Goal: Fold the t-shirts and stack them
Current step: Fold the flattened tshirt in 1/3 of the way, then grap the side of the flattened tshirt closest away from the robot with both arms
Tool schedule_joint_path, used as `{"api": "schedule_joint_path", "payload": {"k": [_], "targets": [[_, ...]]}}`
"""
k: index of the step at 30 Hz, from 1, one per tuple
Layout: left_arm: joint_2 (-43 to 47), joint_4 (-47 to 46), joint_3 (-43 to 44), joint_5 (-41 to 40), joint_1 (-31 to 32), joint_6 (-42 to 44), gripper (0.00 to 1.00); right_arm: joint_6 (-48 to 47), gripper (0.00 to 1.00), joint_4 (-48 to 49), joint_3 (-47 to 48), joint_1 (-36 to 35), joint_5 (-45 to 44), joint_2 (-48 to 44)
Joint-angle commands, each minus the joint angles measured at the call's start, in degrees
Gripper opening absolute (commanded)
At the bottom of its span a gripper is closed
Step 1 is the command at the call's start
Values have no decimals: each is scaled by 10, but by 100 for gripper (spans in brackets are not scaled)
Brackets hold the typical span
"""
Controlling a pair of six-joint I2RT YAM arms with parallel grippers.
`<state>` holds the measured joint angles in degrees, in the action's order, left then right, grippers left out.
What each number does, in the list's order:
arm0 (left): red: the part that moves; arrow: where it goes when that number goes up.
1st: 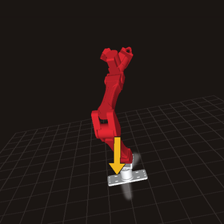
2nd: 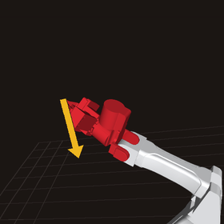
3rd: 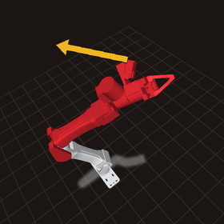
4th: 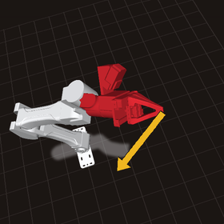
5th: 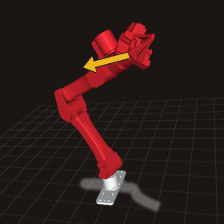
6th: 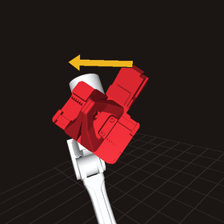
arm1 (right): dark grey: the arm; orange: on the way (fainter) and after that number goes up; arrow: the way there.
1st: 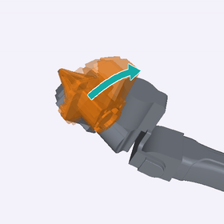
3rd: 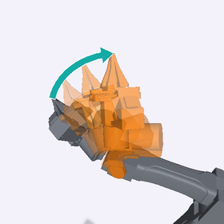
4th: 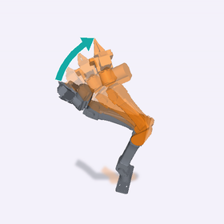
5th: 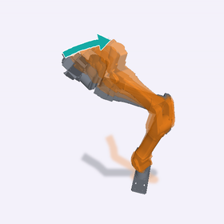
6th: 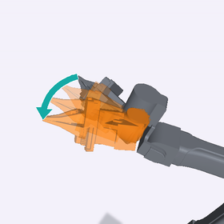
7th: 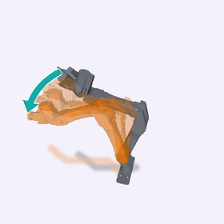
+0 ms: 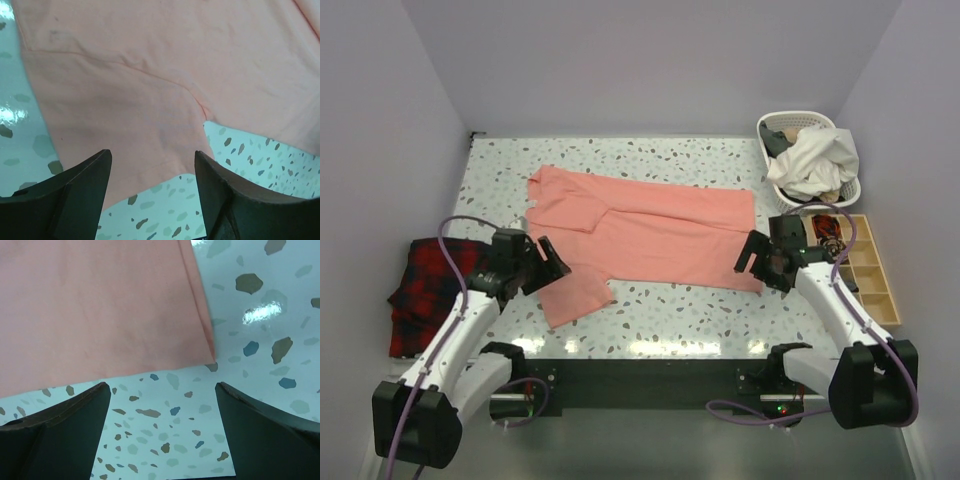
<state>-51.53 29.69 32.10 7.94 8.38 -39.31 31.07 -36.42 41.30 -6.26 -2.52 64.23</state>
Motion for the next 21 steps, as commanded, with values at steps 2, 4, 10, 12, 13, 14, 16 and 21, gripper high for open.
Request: {"api": "schedule_joint_path", "payload": {"k": [2,4,10,12,13,14,16,21], "targets": [[19,57,-12,-28,26,-66,72,33,91,-23,-24,2,-20,-20],[43,83,-25,-36,37,-87,72,35,92,-22,-27,2,-23,-19],[125,150,-68,-56,51,-160,73,41,94,-11,-33,2,-15,-6],[131,158,-67,-72,54,-179,73,41,94,-6,-32,2,-9,-2],[128,167,-63,-78,55,-182,73,41,95,-3,-31,2,-9,-2],[123,171,-61,-79,55,-183,74,40,95,-2,-30,1,-13,1],[110,179,-53,-114,56,-188,74,38,96,1,-28,3,-20,8],[78,178,-58,-139,56,-211,77,48,98,16,-32,2,-43,13]]}}
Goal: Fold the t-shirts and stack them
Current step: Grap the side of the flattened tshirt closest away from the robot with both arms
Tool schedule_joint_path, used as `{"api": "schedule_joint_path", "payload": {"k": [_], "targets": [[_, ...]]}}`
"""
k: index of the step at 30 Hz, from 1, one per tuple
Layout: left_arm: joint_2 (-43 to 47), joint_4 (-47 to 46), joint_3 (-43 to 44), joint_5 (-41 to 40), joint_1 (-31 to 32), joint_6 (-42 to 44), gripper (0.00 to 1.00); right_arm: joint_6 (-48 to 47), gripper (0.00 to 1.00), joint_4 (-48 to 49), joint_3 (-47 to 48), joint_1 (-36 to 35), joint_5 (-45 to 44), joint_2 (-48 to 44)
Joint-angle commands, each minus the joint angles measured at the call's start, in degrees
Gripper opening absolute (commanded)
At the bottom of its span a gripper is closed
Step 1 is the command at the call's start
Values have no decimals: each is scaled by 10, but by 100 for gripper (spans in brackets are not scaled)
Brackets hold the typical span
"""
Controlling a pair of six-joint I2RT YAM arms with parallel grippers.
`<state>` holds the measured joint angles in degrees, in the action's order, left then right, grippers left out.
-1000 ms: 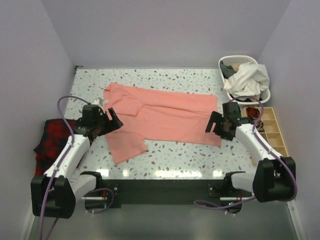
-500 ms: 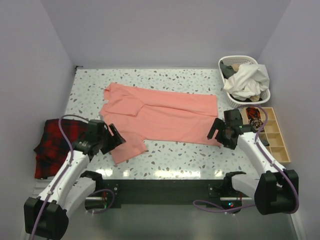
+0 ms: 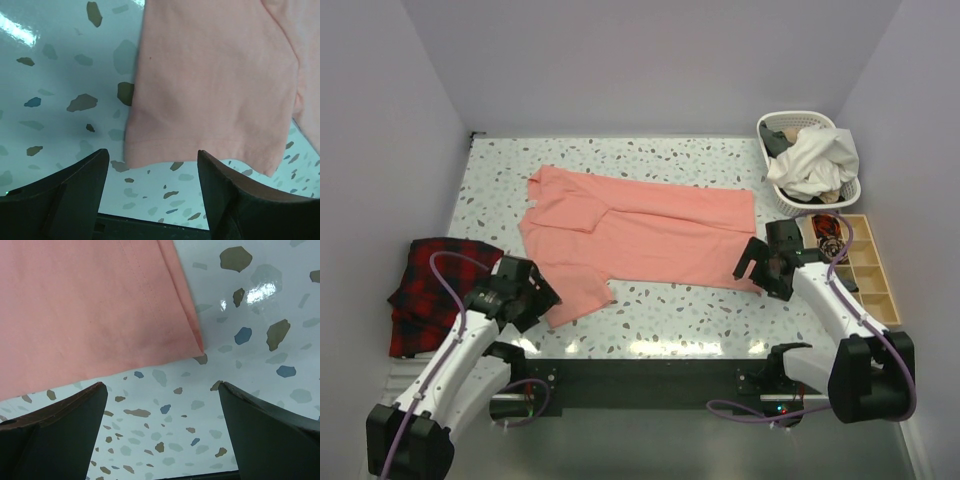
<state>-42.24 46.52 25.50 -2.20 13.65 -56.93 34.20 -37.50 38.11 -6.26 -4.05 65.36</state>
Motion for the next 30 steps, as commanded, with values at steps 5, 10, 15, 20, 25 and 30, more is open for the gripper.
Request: {"api": "schedule_joint_path", "payload": {"k": [5,10,15,20,25,30], "targets": [[-48,-28,-26,-35,9,-54,76,17,99,35,8,3,-53,3],[-55,-70,-43,-42,20,-69,69,15,99,48,5,9,-66,6],[-58,-103,-69,-34,21,-73,53,17,99,87,-21,25,-19,49],[-65,-109,-70,-34,21,-64,30,23,94,138,-42,31,31,93],[-62,-114,-77,-31,22,-62,9,23,79,165,-51,33,55,121],[-49,-108,-74,-31,22,-64,0,15,38,172,-51,33,66,124]]}}
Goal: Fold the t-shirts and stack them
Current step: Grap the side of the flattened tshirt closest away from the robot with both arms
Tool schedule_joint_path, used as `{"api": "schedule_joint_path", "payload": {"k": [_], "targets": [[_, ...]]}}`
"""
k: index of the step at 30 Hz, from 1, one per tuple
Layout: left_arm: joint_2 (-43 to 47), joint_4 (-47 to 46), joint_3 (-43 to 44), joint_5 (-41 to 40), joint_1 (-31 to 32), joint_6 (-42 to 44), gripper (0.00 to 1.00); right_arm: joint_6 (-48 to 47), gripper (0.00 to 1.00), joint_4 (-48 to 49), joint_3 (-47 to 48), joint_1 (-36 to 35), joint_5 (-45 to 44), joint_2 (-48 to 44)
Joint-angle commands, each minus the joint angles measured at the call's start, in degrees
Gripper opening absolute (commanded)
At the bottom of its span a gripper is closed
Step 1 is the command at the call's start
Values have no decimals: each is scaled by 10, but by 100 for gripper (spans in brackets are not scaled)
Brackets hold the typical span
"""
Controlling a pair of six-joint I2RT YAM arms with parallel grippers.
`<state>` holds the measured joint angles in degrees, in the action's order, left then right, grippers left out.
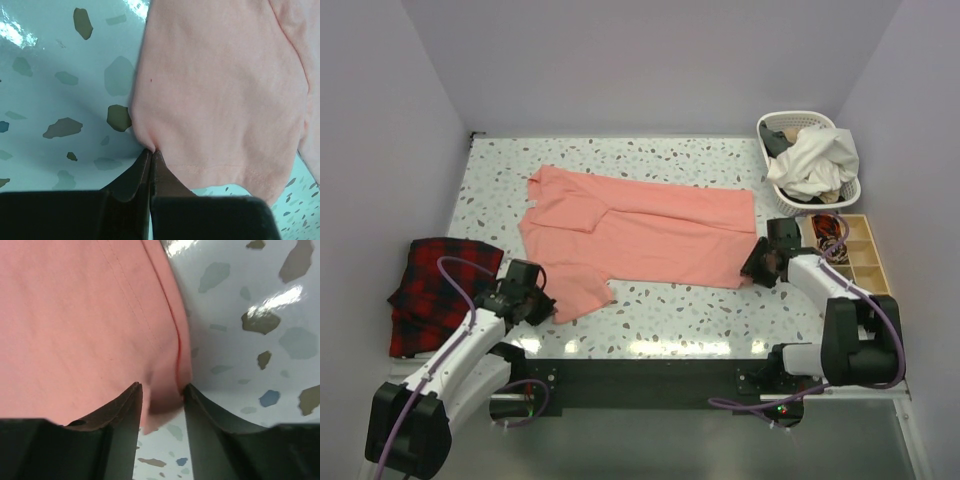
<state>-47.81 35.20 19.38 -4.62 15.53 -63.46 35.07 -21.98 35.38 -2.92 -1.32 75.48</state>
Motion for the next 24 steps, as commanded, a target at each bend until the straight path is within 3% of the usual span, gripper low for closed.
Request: {"api": "schedule_joint_path", "payload": {"k": [1,2,3,4,24], "targets": [[10,6,-10,-7,3,1,0,5,30,18,-24,-1,43,22],[13,7,-7,-9,3,1,0,5,23,18,-24,0,44,20],[13,11,-4,-10,3,1,0,3,7,17,-23,-1,45,19],[15,13,0,-12,3,1,0,2,1,16,-23,-1,44,18],[-12,36,155,-50,2,54,0,-50,0,-58,58,-1,4,-63]]}}
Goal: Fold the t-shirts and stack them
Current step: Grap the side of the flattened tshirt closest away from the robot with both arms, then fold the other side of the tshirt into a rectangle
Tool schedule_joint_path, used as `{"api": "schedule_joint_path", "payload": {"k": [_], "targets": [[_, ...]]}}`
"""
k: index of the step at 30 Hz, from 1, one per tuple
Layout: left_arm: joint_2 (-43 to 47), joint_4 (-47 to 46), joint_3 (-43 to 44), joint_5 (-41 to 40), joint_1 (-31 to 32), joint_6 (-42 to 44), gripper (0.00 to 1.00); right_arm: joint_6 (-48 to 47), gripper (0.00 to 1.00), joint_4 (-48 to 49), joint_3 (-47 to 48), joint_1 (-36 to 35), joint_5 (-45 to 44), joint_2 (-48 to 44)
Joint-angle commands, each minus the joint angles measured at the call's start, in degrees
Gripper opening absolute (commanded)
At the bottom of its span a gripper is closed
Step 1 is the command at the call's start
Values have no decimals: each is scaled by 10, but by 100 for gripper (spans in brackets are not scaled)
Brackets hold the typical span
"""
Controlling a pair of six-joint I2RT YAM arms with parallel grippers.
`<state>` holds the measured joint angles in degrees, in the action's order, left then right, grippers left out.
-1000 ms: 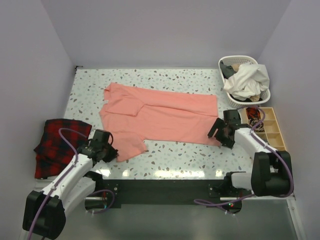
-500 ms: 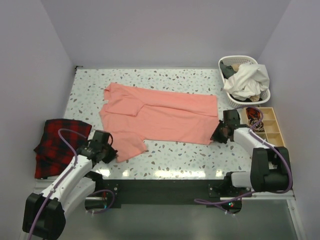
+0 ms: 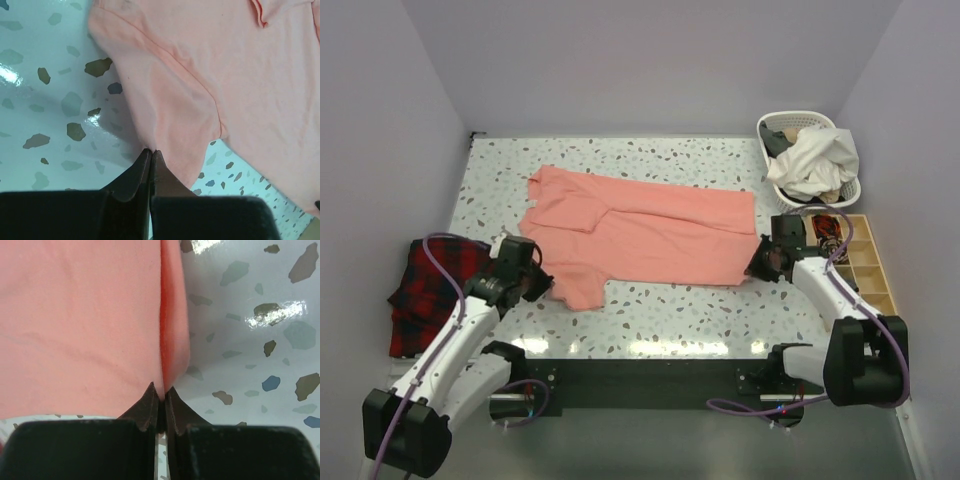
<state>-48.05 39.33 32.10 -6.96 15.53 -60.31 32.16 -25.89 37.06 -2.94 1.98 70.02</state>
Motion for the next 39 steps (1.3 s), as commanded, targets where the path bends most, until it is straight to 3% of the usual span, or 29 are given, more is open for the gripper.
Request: {"api": "schedule_joint_path", "payload": {"k": [1,10,19,39], "targets": [[-18,-10,31,-28,2,26,0,-22,0,-19,48,0,-36,-7],[-120,-78,104,-43,-14,91,0,-32,0,-15,120,0,-35,58],[-229,-180,163,19,-65,129,0,-36,0,-6,186,0,-22,149],[-433,-275,265,140,-152,143,0,-55,0,-23,320,24,-22,341]]}}
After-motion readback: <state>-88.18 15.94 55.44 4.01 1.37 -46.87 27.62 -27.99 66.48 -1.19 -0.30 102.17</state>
